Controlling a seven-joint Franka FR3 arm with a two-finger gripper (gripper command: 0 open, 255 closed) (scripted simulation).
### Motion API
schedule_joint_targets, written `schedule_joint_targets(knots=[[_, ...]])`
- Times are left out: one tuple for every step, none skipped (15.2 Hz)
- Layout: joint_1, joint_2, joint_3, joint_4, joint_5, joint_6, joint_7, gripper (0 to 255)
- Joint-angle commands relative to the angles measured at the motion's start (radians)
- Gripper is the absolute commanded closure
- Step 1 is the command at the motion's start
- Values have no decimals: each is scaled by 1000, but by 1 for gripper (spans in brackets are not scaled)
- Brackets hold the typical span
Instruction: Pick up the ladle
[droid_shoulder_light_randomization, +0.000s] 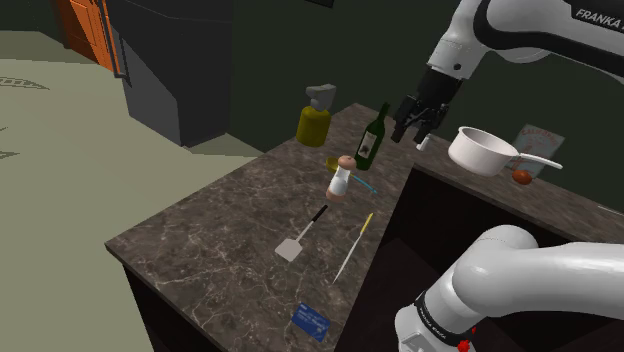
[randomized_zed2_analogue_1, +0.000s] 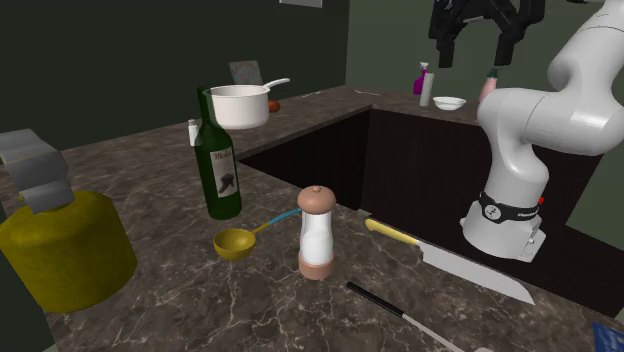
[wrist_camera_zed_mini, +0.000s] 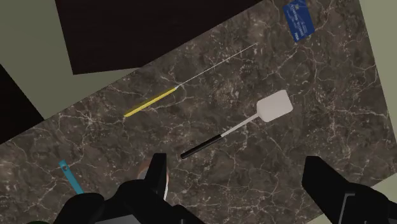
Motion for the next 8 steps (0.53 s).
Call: schedule_joint_targets(knots=[[0, 0, 0, 0, 0, 0, 0, 0], [0, 8, -10, -21, -14, 31, -24, 0], [-1, 17, -20, -42, -28, 62, -47, 0], [-1, 28, -30, -60, -42, 94, -70, 0], [-2, 41, -40, -78, -55, 127, -92, 0], [-2, 55, -50, -94, -68, 160, -114, 0], [-3, 71, -61, -109, -81, 193, -136, 0], [-4, 88, -72, -122, -94, 227, -158, 0]])
